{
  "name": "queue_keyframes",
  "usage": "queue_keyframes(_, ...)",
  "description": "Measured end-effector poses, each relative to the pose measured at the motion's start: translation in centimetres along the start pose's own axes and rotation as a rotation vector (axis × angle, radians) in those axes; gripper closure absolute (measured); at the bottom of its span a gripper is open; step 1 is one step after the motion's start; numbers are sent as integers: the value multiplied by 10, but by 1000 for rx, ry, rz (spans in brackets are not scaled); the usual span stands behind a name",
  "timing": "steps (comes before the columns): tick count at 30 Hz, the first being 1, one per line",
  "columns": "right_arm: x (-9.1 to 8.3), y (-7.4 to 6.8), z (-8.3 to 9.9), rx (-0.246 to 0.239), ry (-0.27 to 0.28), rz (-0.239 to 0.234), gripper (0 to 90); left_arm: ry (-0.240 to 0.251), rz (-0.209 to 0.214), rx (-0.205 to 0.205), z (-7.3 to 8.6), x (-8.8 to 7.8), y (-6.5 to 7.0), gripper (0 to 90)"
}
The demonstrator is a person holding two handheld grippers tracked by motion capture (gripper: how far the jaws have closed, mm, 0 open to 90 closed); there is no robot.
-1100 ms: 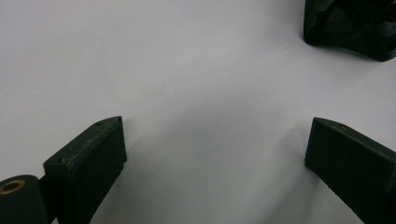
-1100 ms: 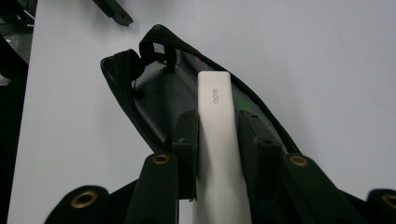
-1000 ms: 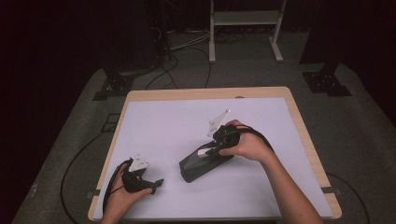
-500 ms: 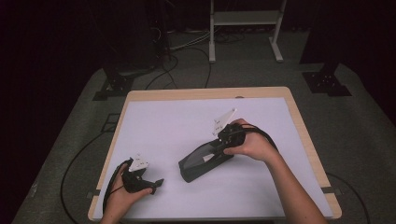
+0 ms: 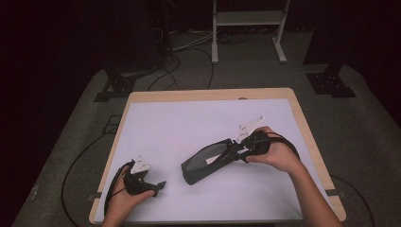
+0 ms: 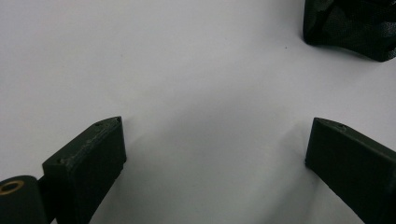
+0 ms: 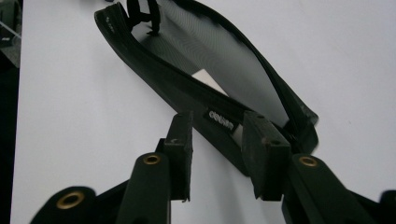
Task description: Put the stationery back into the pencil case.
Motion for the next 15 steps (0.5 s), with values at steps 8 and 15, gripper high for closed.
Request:
queue_keyframes(8,-14,-2,22,49,25,61,493,-1,0,1,0,0,0,42)
queue_keyframes(15,-20,-4,44,110,42,119,353,3,-1,1,0,0,0,41)
Point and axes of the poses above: each handheld gripper's, and its own axes: x roughly forward along the jaws, z roughly out of its underside, y roughly to its right, the point moved 2 cm from there along x, roughly forward along the jaws, and after that the axes turned 11 degrees about -x, right-handed, at the moved point
